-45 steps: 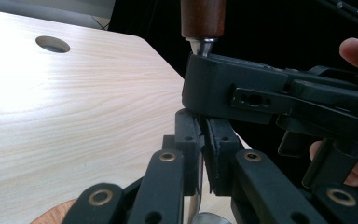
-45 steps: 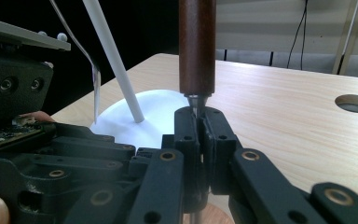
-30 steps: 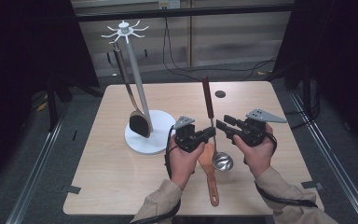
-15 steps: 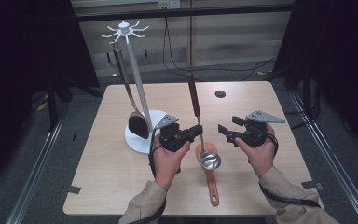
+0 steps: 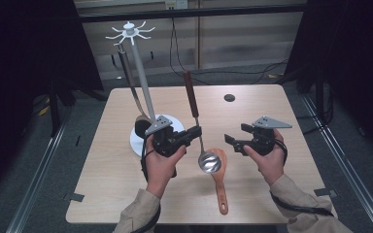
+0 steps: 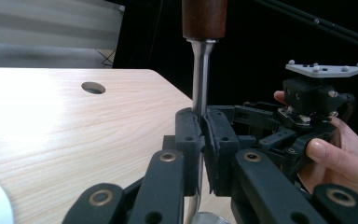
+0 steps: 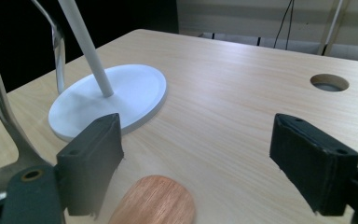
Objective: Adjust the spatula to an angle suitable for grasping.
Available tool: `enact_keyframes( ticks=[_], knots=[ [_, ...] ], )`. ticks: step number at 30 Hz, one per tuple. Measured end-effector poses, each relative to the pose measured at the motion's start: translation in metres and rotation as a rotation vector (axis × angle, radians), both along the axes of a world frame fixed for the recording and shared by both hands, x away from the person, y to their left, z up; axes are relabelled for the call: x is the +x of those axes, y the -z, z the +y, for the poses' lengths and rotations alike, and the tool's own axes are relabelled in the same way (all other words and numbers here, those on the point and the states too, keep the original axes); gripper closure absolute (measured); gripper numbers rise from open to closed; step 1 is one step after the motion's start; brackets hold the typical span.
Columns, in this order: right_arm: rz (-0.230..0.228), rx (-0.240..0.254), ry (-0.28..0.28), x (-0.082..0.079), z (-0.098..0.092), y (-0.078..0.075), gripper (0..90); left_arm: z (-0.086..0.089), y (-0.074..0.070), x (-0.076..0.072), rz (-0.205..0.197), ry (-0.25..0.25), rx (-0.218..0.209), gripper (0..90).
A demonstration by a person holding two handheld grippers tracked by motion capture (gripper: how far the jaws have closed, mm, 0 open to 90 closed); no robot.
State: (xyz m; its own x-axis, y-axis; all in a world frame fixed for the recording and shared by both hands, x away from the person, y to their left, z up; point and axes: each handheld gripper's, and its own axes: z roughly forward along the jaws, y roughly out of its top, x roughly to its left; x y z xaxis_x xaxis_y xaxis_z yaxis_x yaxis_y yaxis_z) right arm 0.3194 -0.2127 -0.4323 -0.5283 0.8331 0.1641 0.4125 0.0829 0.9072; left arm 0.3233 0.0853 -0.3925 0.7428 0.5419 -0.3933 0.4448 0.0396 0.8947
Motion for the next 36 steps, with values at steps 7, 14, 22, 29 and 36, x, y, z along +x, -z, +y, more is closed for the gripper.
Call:
enact_keyframes(
  ticks=[7, 14, 22, 29, 36],
  knots=[
    [0.004, -0.003, -0.022, 0.001, -0.001, 0.002, 13.3, 0.010, -0.004, 0.001, -0.022, 0.000, 0.001, 85.1],
    [0.014, -0.014, -0.037, 0.001, -0.002, 0.005, 11.0, 0.021, -0.010, 0.002, -0.045, 0.004, 0.002, 85.1],
    [0.022, -0.031, -0.061, 0.002, 0.000, 0.006, 9.9, 0.032, -0.014, 0.002, -0.069, -0.013, 0.017, 85.1],
    [0.023, -0.041, -0.074, 0.002, 0.000, 0.008, 9.1, 0.038, -0.021, 0.002, -0.096, -0.014, 0.014, 85.1],
    [0.031, -0.048, -0.089, 0.002, 0.000, 0.008, 8.7, 0.042, -0.027, 0.002, -0.114, -0.010, -0.004, 85.1]
  ],
)
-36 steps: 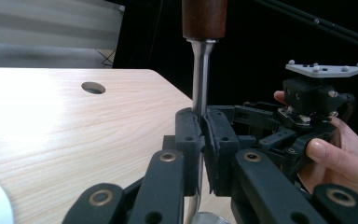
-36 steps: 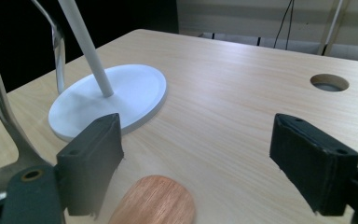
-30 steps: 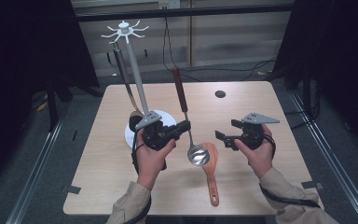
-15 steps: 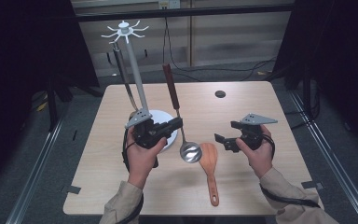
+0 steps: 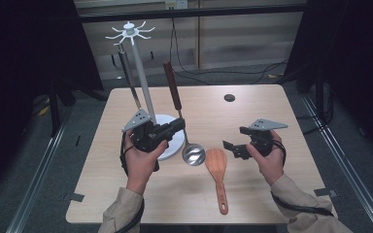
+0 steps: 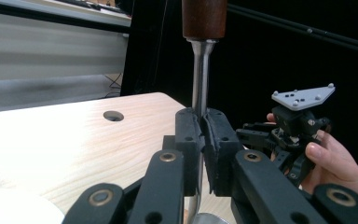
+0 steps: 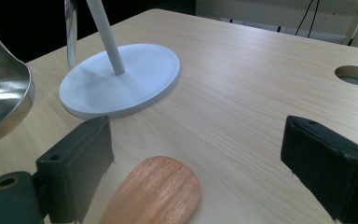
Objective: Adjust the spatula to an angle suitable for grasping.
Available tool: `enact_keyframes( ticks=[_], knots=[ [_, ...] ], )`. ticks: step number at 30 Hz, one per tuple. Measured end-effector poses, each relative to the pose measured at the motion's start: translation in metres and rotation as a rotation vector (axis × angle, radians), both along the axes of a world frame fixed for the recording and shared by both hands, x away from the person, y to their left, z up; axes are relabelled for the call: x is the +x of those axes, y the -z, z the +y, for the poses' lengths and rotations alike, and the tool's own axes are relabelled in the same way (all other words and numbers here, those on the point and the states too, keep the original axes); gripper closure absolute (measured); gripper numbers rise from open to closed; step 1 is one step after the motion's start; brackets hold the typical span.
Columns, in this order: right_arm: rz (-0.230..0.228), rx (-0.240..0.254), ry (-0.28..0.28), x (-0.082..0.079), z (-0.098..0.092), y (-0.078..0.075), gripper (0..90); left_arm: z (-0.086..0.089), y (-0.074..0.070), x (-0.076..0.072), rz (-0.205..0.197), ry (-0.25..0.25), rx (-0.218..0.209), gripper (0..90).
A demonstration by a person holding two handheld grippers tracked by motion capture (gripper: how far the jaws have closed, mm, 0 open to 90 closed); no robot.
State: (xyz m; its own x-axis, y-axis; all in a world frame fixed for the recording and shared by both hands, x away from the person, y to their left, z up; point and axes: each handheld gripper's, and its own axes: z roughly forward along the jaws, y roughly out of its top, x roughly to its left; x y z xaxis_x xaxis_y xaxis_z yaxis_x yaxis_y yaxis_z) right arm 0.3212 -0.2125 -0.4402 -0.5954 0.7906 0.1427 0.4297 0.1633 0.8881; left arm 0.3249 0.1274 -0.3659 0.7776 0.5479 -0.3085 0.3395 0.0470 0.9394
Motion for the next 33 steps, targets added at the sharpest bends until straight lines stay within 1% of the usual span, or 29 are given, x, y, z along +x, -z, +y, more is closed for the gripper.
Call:
enact_keyframes(
  ticks=[1, 2, 4, 7, 9, 10, 12, 13, 17, 18, 19, 20, 21, 22, 23, 24, 25, 27, 29, 30, 32, 33],
  knots=[
    [0.001, 0.000, -0.002, 0.000, 0.000, 0.000, 8.7, 0.000, 0.000, 0.000, 0.000, -0.002, -0.006, 85.1],
    [0.000, 0.000, -0.004, 0.000, 0.000, 0.000, 8.7, 0.002, -0.001, 0.000, -0.002, -0.004, 0.001, 85.1],
    [-0.001, -0.001, -0.007, 0.000, 0.000, 0.000, 8.7, 0.003, -0.003, 0.000, -0.005, 0.000, -0.012, 85.1],
    [0.000, 0.000, -0.008, 0.000, 0.001, 0.000, 8.7, 0.005, -0.006, 0.000, -0.012, -0.008, -0.012, 85.1],
    [0.000, -0.004, -0.013, 0.000, 0.001, 0.001, 8.6, 0.008, -0.009, 0.001, -0.016, -0.018, -0.022, 85.1],
    [0.001, -0.001, -0.010, 0.000, 0.001, 0.001, 8.7, 0.008, -0.010, 0.002, -0.016, -0.013, -0.034, 85.1],
    [0.000, -0.002, -0.017, 0.000, 0.001, 0.001, 8.7, 0.012, -0.012, 0.002, -0.023, -0.020, -0.024, 85.1],
    [-0.002, -0.004, -0.017, 0.000, 0.001, 0.001, 8.6, 0.012, -0.013, 0.002, -0.016, -0.022, -0.038, 85.1],
    [0.004, -0.004, -0.019, 0.000, 0.002, 0.002, 8.7, 0.018, -0.016, 0.005, -0.030, -0.029, -0.033, 85.1],
    [0.005, -0.003, -0.019, 0.000, 0.002, 0.002, 8.7, 0.018, -0.017, 0.005, -0.029, -0.032, -0.042, 85.1],
    [0.005, -0.002, -0.020, 0.000, 0.002, 0.002, 8.7, 0.020, -0.018, 0.006, -0.034, -0.040, -0.032, 85.1],
    [0.004, -0.004, -0.020, 0.000, 0.002, 0.002, 8.6, 0.022, -0.018, 0.006, -0.040, -0.035, -0.036, 85.1],
    [0.004, -0.005, -0.020, 0.000, 0.002, 0.002, 8.7, 0.022, -0.020, 0.006, -0.036, -0.045, -0.047, 85.1],
    [0.005, -0.002, -0.019, 0.000, 0.003, 0.002, 8.6, 0.023, -0.020, 0.006, -0.040, -0.047, -0.054, 85.1],
    [0.005, -0.002, -0.019, 0.000, 0.003, 0.002, 8.6, 0.024, -0.021, 0.006, -0.042, -0.045, -0.057, 85.1],
    [0.004, -0.005, -0.021, 0.000, 0.002, 0.002, 8.6, 0.025, -0.023, 0.006, -0.042, -0.053, -0.056, 85.1],
    [0.005, -0.004, -0.023, 0.000, 0.002, 0.002, 8.7, 0.026, -0.023, 0.007, -0.045, -0.053, -0.065, 85.1],
    [0.006, -0.007, -0.025, 0.000, 0.003, 0.002, 8.6, 0.028, -0.025, 0.008, -0.051, -0.054, -0.060, 85.1],
    [0.005, -0.006, -0.026, 0.000, 0.003, 0.002, 8.6, 0.029, -0.027, 0.009, -0.047, -0.067, -0.081, 85.1],
    [0.006, -0.004, -0.023, 0.000, 0.003, 0.002, 8.7, 0.030, -0.028, 0.010, -0.051, -0.065, -0.071, 85.1],
    [0.006, -0.006, -0.026, 0.000, 0.003, 0.002, 8.6, 0.032, -0.030, 0.011, -0.057, -0.068, -0.071, 85.0],
    [0.006, -0.005, -0.026, 0.000, 0.003, 0.002, 8.7, 0.033, -0.031, 0.012, -0.056, -0.070, -0.078, 85.0]
  ],
)
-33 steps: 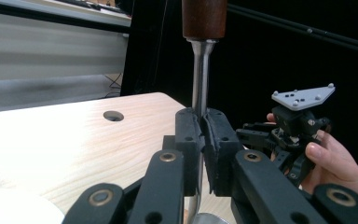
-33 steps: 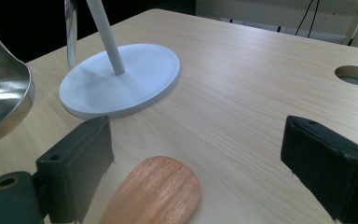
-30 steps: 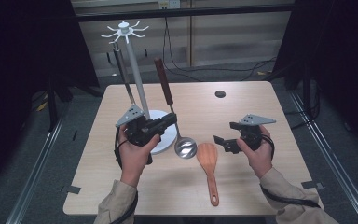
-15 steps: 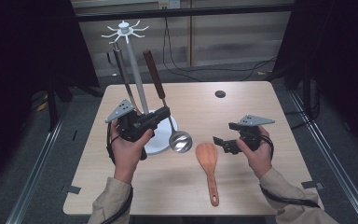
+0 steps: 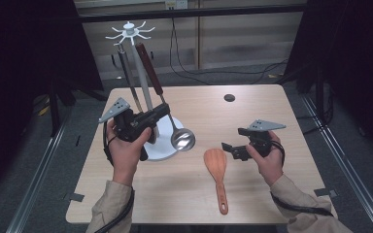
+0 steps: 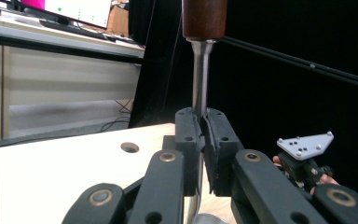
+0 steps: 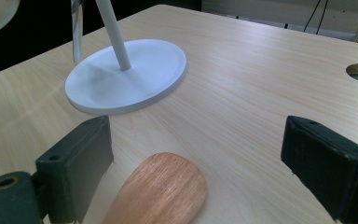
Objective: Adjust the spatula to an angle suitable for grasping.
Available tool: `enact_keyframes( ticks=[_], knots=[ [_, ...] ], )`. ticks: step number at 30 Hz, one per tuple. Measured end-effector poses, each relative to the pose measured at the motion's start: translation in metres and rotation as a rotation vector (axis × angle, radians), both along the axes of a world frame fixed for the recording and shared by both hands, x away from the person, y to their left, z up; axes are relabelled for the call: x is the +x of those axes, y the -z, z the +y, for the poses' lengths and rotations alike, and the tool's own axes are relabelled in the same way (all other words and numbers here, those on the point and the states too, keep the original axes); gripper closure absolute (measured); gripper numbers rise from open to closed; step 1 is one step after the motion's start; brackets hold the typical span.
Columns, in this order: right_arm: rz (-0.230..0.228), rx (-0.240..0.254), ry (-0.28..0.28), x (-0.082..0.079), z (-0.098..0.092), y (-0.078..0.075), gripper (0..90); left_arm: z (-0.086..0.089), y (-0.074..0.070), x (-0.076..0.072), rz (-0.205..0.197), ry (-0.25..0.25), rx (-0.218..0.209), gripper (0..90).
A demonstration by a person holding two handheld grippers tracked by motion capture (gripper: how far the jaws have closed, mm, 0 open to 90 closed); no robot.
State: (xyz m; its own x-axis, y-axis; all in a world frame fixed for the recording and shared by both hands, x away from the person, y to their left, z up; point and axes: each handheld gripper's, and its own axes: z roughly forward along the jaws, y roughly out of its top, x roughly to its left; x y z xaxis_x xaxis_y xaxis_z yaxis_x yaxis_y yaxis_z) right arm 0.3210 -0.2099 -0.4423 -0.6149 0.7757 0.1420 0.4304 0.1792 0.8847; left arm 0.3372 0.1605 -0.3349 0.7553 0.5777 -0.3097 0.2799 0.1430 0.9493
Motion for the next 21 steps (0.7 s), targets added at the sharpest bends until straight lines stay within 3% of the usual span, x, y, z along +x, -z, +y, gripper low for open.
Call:
enact_keyframes(
  ticks=[21],
  knots=[
    [0.013, 0.001, -0.006, 0.0007, 0.0009, 0.0018, 8.7, 0.0072, -0.0044, 0.0097, 0.006, -0.023, -0.032, 85.0]
  ],
)
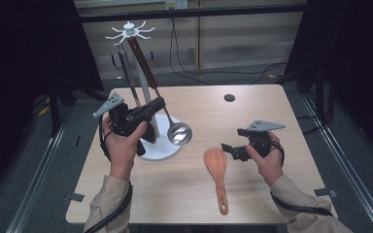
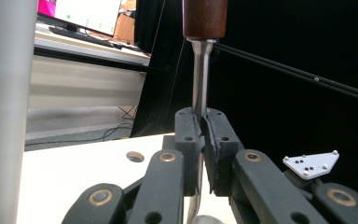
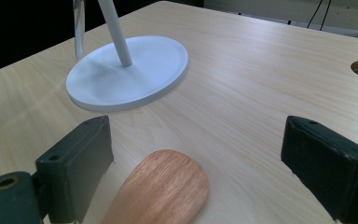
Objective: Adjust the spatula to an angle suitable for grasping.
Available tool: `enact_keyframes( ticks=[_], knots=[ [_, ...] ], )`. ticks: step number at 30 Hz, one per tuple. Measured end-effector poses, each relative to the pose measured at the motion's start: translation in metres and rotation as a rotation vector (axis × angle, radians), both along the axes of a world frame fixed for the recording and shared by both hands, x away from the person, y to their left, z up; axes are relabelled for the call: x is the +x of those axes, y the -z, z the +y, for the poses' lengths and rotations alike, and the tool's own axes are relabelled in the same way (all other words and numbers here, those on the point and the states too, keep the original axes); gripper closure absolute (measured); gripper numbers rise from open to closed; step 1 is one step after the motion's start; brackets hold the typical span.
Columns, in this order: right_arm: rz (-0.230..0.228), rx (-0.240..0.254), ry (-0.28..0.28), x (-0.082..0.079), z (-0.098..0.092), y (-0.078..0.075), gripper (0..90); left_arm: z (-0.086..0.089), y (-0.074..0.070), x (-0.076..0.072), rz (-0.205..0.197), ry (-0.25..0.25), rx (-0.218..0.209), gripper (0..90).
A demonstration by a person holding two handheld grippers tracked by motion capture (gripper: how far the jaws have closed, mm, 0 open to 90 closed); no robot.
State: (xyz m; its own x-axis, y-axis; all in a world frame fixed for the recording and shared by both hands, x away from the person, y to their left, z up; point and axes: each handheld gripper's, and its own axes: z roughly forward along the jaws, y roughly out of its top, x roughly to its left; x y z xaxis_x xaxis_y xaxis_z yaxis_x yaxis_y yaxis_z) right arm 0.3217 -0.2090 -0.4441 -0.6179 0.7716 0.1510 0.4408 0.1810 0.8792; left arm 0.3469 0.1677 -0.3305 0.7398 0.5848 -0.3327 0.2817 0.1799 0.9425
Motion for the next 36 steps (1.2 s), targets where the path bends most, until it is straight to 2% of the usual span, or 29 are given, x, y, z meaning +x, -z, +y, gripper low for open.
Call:
enact_keyframes(
  ticks=[6, 9, 12, 13, 23, 24, 29, 32, 33, 36],
  knots=[
    [0.000, -0.004, -0.002, 0.000, -0.001, 0.000, 8.6, 0.001, 0.002, 0.002, 0.008, -0.002, -0.004, 84.9],
    [0.001, -0.004, -0.004, 0.000, -0.001, 0.000, 8.6, 0.001, 0.003, 0.003, 0.014, -0.009, -0.025, 84.8],
    [0.002, -0.006, -0.005, 0.000, 0.000, 0.001, 8.7, 0.003, 0.004, 0.004, 0.013, -0.006, -0.017, 84.8],
    [0.002, -0.006, -0.005, 0.000, -0.001, 0.001, 8.7, 0.002, 0.004, 0.004, 0.015, -0.014, -0.031, 84.7],
    [0.001, -0.003, -0.008, 0.000, 0.000, 0.001, 8.7, 0.008, 0.010, 0.004, 0.021, -0.035, -0.047, 84.3],
    [0.002, -0.003, -0.007, 0.000, 0.000, 0.001, 8.7, 0.008, 0.010, 0.005, 0.025, -0.042, -0.064, 84.3],
    [0.001, -0.003, -0.009, 0.000, 0.000, 0.001, 8.6, 0.012, 0.013, 0.006, 0.021, -0.058, -0.051, 83.5],
    [-0.001, -0.004, -0.011, 0.000, 0.000, 0.001, 8.6, 0.011, 0.015, 0.006, 0.021, -0.072, -0.066, 83.1],
    [-0.003, -0.008, -0.016, 0.000, 0.000, 0.001, 8.6, 0.013, 0.015, 0.007, 0.016, -0.073, -0.055, 82.9],
    [-0.001, -0.008, -0.018, 0.000, 0.001, 0.001, 8.6, 0.013, 0.016, 0.007, 0.017, -0.087, -0.061, 82.5]
  ],
)
